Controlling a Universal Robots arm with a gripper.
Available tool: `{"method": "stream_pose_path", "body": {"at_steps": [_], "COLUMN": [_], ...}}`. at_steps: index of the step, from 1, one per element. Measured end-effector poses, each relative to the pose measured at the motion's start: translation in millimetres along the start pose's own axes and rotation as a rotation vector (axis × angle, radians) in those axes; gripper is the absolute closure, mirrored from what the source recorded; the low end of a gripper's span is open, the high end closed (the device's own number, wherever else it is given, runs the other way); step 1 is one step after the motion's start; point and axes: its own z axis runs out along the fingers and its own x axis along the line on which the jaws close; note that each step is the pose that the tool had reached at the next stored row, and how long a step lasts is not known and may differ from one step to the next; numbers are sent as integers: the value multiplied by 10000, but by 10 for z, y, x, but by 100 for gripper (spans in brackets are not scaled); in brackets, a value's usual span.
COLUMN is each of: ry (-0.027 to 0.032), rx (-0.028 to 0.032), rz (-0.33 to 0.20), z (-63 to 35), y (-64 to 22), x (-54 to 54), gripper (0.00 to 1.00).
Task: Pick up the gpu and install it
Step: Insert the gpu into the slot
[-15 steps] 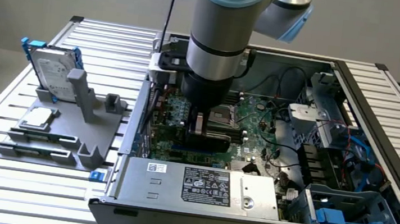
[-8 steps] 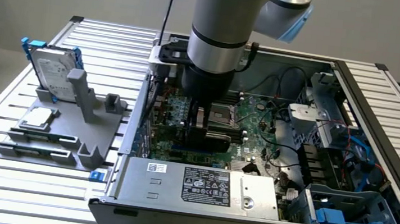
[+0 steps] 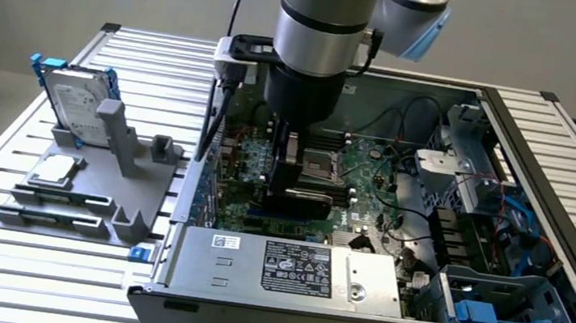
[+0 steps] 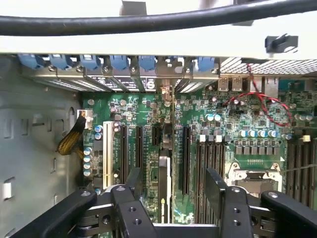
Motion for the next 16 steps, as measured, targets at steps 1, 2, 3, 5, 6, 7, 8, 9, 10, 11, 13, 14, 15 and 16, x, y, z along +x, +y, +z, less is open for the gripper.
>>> {"method": "stream_pose_path", "body": {"at_steps": [1,2,3,5,6,7,8,9,10,11,13,14,15,16], "ry": [1,-1,-2,-2,-1,0,0,0,0,-1,-1,1,1,0], "rx": [-2,-2,-1,-1,-2,-3,-3,-3,-2,-2,-1,-2,-1,-1], "rz": [6,9,14,16,17,17,17,16,16,16,16,16,16,16], "z": [-19,-25,-24,-24,-21,-15,-5,10,27,46,82,99,118,136], "y": [1,2,2,1,1,1,0,-1,-2,-3,-6,-7,-8,-9], "x": [-1,-1,-1,-2,-4,-6,-7,-8,-8,-8,-7,-6,-6,-6], "gripper": [45,45,51,63,63,69,75,75,81,87,89,89,89,89]}}
